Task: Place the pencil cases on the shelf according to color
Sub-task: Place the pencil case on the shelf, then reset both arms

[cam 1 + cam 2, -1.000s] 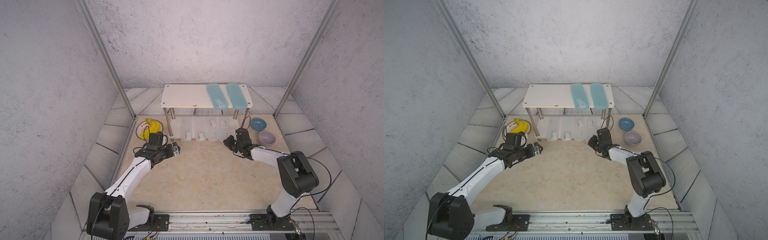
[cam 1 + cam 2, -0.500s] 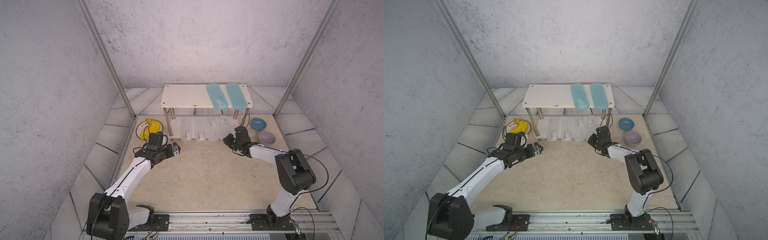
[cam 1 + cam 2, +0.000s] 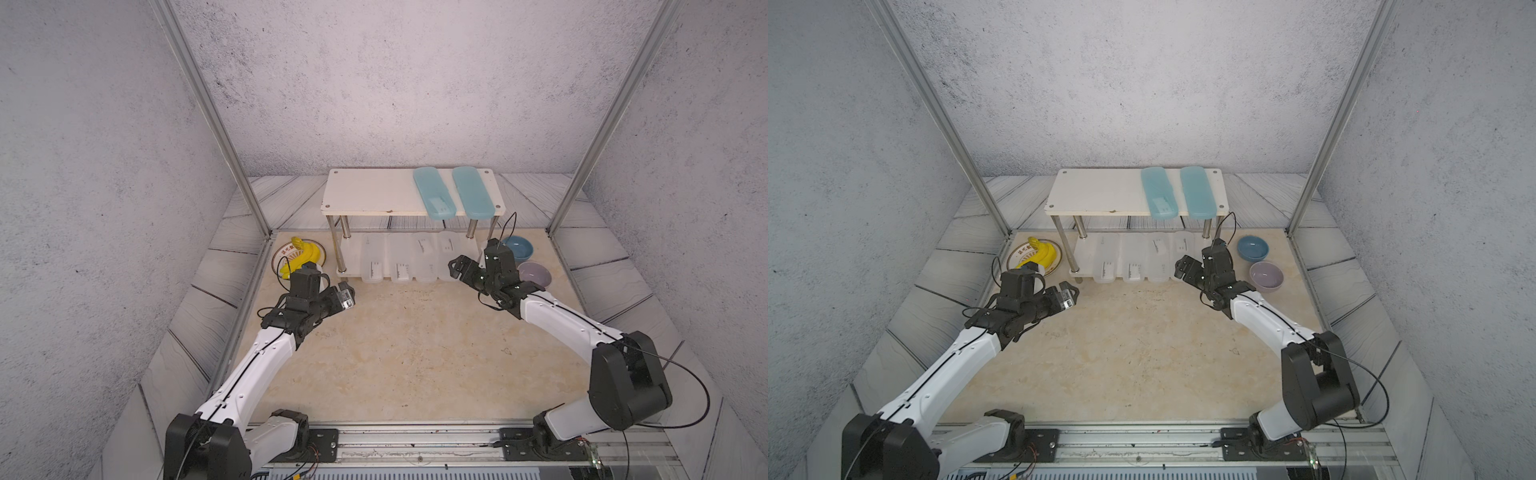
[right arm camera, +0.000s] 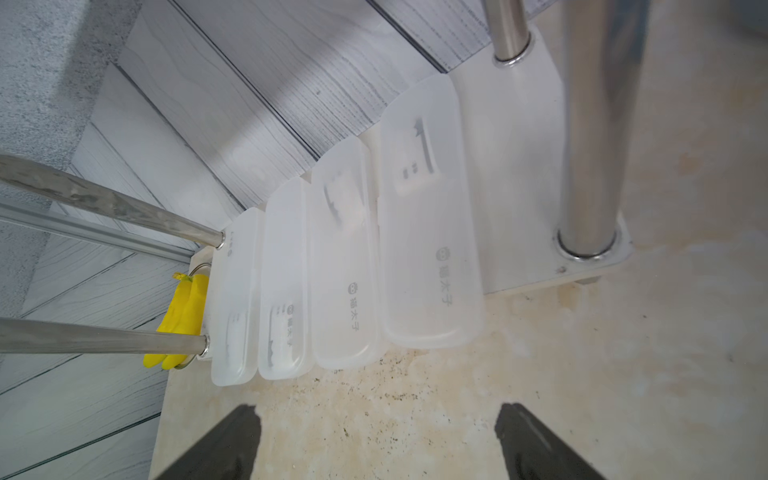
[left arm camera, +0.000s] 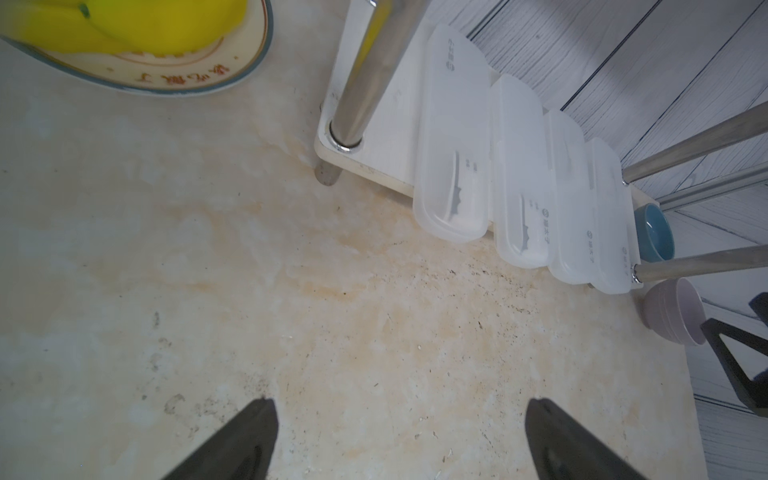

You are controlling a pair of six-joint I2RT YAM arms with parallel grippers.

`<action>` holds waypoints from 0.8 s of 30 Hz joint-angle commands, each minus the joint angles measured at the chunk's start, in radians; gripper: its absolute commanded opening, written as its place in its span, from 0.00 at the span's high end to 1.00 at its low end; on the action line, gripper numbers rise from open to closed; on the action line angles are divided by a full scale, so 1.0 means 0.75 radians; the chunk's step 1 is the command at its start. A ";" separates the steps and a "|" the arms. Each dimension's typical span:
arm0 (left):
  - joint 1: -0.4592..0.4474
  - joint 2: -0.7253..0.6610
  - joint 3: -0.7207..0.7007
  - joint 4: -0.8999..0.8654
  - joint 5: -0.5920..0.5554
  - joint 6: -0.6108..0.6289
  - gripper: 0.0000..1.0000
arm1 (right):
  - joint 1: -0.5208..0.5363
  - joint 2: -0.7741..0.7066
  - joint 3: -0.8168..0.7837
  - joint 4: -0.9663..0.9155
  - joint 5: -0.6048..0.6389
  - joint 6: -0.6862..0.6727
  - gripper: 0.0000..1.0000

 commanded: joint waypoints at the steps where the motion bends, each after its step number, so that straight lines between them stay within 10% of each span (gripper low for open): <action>1: 0.000 -0.081 -0.051 0.123 -0.141 0.079 0.01 | -0.004 -0.096 -0.077 -0.134 0.138 -0.048 0.02; 13: 0.000 0.012 -0.180 0.507 -0.572 0.348 0.02 | -0.038 -0.375 -0.187 -0.277 0.946 -0.398 0.00; 24: 0.072 0.399 -0.285 1.151 -0.964 0.739 0.01 | -0.323 -0.157 -0.310 0.169 0.928 -0.779 0.00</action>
